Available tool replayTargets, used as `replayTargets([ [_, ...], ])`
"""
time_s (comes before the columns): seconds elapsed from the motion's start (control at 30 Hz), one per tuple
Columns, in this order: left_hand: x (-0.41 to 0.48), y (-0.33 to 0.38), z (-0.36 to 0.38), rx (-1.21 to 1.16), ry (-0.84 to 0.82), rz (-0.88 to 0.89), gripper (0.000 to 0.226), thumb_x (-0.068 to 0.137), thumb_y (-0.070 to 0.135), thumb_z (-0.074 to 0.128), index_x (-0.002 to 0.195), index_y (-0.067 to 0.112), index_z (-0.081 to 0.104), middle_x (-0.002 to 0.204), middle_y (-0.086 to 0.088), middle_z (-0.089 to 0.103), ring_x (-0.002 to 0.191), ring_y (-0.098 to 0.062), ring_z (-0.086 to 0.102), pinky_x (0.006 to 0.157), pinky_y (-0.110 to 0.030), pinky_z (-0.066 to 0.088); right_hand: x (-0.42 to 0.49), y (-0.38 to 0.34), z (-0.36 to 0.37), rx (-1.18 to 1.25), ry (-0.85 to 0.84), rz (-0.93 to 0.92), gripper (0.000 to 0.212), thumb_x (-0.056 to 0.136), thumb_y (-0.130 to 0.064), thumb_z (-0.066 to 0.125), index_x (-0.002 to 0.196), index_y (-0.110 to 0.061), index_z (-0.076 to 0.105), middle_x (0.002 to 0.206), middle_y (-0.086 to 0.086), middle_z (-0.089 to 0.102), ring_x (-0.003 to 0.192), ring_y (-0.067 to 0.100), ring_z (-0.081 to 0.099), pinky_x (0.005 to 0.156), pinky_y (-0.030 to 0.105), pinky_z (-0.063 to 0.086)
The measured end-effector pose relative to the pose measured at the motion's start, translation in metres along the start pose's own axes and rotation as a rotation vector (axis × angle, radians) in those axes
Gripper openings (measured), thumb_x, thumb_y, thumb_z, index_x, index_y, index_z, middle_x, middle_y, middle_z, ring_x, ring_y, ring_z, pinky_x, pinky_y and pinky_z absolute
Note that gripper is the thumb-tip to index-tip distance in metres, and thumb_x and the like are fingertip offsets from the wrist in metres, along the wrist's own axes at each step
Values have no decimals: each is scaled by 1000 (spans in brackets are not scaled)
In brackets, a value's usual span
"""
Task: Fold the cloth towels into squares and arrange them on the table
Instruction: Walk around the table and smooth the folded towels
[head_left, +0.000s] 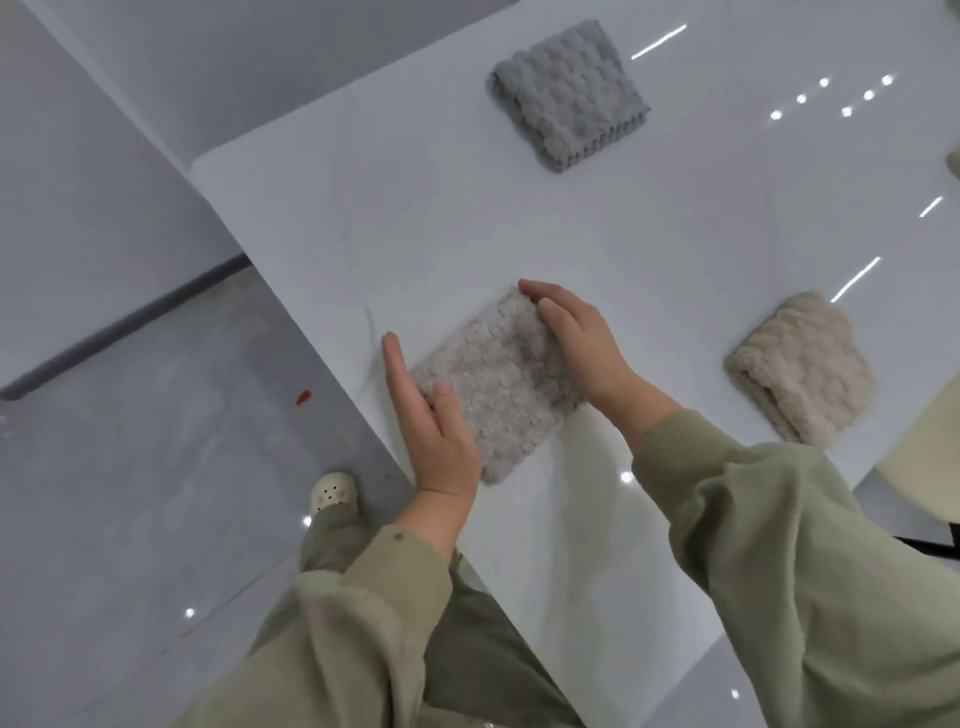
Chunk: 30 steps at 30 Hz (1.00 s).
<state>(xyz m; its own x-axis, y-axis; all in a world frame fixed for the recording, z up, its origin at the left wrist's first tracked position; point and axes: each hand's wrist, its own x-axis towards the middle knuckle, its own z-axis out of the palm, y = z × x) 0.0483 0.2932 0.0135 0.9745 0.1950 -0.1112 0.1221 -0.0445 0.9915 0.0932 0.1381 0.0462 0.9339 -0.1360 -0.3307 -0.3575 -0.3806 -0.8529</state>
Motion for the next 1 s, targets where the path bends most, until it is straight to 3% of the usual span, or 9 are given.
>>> replayTargets([
  [0.23,9,1,2,48,-2,3,66,92,39,29,149,8,13,152,8,14,143,-3,11,111,-10,12,-15,5,-4,40,52,24,57,86,-39,39,138,-17,47,138,-5,50,127,6,45,110,28,34],
  [0.4,-9,0,13,34,32,-39,69,90,40,29,149,10,8,157,2,9,144,-3,8,115,-17,10,-10,5,1,74,58,17,58,86,-37,40,137,-13,47,139,-2,50,129,8,44,112,33,33],
  [0.77,-11,3,12,79,75,-46,69,90,39,27,149,7,11,157,-2,11,143,-1,8,115,-16,10,0,2,20,36,9,-64,55,88,-37,39,136,-14,49,136,-8,51,121,-5,43,95,-1,29],
  [0.87,-10,4,12,97,57,-54,70,90,39,27,149,6,10,157,-4,11,143,-3,8,114,-13,9,0,3,19,-3,11,-65,54,87,-37,40,137,-15,48,137,-7,50,122,-3,43,98,2,30],
  [1.0,-8,4,13,114,26,-49,71,89,39,28,149,6,9,158,-5,9,144,-5,7,116,-16,9,0,3,13,-42,42,-73,54,87,-38,42,137,-17,48,137,-5,51,125,7,46,107,23,34],
])
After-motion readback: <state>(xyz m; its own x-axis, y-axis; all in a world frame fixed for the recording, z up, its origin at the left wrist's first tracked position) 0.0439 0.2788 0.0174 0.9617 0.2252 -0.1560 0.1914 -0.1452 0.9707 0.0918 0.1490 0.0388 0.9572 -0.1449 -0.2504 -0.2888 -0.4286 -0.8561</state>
